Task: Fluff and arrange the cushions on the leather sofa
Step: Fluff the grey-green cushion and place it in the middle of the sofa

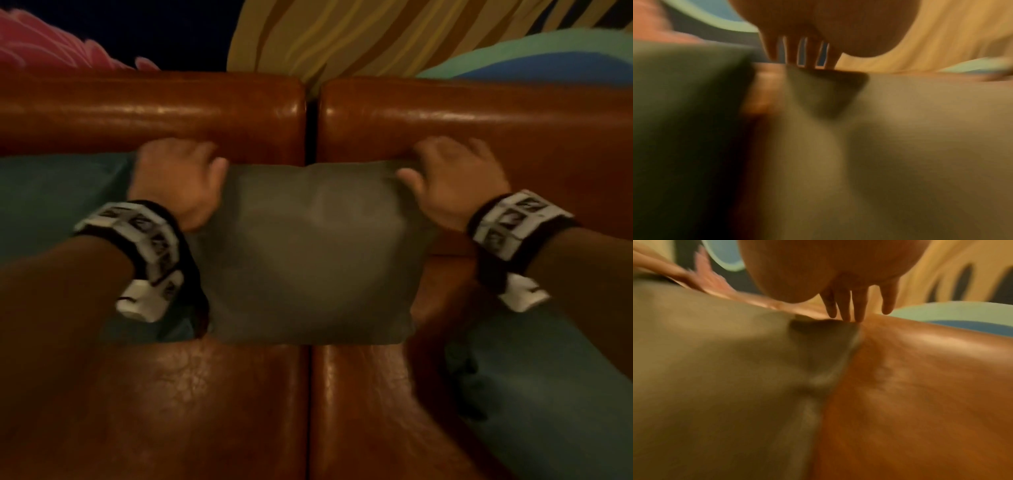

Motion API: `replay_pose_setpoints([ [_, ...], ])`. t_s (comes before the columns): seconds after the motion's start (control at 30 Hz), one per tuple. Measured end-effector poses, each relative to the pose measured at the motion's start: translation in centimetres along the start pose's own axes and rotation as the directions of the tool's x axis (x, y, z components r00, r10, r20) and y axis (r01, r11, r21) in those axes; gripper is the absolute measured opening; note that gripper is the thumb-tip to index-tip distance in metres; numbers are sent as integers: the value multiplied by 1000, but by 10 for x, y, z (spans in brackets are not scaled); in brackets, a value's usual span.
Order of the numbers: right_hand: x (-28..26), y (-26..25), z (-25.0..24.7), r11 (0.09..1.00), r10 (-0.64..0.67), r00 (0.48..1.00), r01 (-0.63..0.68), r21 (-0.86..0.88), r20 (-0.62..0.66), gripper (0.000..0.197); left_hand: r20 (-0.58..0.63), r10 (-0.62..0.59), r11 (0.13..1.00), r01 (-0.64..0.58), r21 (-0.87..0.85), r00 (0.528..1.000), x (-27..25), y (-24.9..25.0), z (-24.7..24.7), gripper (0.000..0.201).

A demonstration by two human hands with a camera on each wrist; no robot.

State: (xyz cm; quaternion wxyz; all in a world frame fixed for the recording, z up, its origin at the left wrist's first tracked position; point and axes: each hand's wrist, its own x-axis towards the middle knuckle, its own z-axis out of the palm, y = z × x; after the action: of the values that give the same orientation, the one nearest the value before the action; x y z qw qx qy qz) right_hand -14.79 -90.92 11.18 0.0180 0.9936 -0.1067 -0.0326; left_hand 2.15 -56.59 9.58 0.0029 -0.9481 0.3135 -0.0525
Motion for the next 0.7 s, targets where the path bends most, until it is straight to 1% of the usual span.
replay_pose_setpoints([
  [0.03,8,-26,0,997,-78,997,78,18,-7,68,-18,90,995,-91,-27,996,8,30,4,57],
  [0.07,15,-53,3,986,-165,986,165,18,-6,69,-8,187,981,-187,-45,982,13,61,8,58],
  [0.1,20,-76,8,973,-232,973,231,15,19,69,49,263,965,-261,-42,964,16,85,12,59],
  [0.13,23,-87,13,966,-258,964,257,18,70,69,110,301,954,-299,-32,947,17,98,16,61],
  [0.17,23,-84,17,970,-241,965,240,23,103,68,136,284,959,-283,-28,949,17,94,21,62],
  [0.2,23,-70,19,980,-199,975,197,32,101,68,123,222,975,-223,-11,967,17,80,23,63],
  [0.23,20,-50,20,989,-150,985,148,30,88,66,115,135,990,-138,20,984,17,60,22,65],
  [0.27,15,-29,20,995,-96,991,95,18,88,63,131,25,998,-33,56,991,13,35,17,68],
  [0.3,9,-7,16,1000,-14,995,14,1,97,61,133,-94,994,86,66,987,6,11,11,69],
  [0.33,4,14,10,994,111,987,-111,-5,120,60,94,-185,983,183,33,978,-1,-8,3,65],
  [0.37,-1,29,2,969,239,961,-244,24,139,58,30,-236,969,237,-63,971,-9,-20,-5,58],
  [0.4,-7,35,-6,929,337,932,-352,116,130,53,-41,-266,939,249,-236,963,-20,-21,-14,50],
  [0.43,-13,33,-12,871,403,913,-405,280,68,46,-101,-291,862,215,-460,951,-29,-11,-20,41],
  [0.47,-17,22,-16,765,440,898,-379,520,7,36,-73,-338,649,176,-740,938,-38,9,-24,36],
  [0.5,-20,2,-18,510,452,892,-291,810,36,26,84,-358,239,178,-955,930,-46,35,-24,36],
  [0.53,-23,-29,-18,127,370,911,-245,961,183,24,323,-244,-197,280,-940,914,-53,65,-23,42],
  [0.57,-28,-63,-11,-203,174,925,-302,931,338,30,496,-52,-461,420,-782,867,-57,93,-16,52],
  [0.6,-31,-89,2,-353,-17,899,-415,839,437,39,592,104,-533,547,-645,799,-60,112,-5,63],
  [0.63,-33,-103,15,-348,-134,852,-518,781,505,47,654,163,-496,634,-593,739,-60,119,6,73],
  [0.67,-34,-102,27,-311,-174,816,-577,755,551,53,696,157,-449,678,-581,701,-60,113,13,81],
  [0.7,-35,-89,35,-289,-159,799,-600,746,580,55,721,96,-417,685,-597,686,-60,96,18,84],
])
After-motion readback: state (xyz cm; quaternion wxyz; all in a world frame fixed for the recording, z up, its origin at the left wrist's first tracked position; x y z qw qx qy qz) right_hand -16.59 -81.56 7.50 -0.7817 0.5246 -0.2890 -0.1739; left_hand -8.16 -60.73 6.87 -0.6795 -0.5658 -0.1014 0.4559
